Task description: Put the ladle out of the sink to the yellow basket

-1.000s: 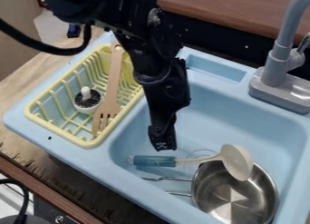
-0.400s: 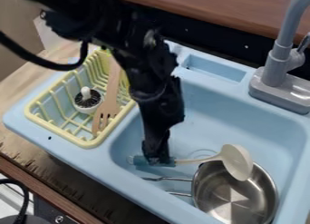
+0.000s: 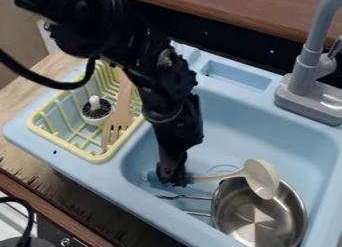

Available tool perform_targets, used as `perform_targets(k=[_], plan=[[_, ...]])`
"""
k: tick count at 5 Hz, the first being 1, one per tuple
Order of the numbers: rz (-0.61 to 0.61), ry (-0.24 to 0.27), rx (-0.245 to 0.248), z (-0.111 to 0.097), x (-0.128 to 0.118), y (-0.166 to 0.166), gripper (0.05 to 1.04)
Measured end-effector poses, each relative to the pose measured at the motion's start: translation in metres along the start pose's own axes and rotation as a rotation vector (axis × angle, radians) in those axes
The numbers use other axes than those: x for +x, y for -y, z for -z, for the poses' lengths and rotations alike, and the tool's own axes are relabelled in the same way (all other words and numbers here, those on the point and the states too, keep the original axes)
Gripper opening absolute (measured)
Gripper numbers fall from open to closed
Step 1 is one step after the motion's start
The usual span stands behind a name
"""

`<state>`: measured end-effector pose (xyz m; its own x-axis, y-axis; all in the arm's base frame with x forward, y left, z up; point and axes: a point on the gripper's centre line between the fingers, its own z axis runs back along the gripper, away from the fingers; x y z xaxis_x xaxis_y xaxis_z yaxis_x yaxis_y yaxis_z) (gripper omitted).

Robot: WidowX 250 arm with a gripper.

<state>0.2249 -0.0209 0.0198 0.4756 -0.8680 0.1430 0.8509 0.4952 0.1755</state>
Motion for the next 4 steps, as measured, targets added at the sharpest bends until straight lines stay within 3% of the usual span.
perform_targets(k=[1, 3, 4], plan=[[-0.002, -0.009, 0.007, 0.0044, -0.0009, 0.0005, 0.966], [0.002, 0.009, -0.002, 0.0070, -0.0006, 0.0061, 0.408], [0.007, 0.012, 0.012, 0.0070, -0.0008, 0.0042, 0.217]])
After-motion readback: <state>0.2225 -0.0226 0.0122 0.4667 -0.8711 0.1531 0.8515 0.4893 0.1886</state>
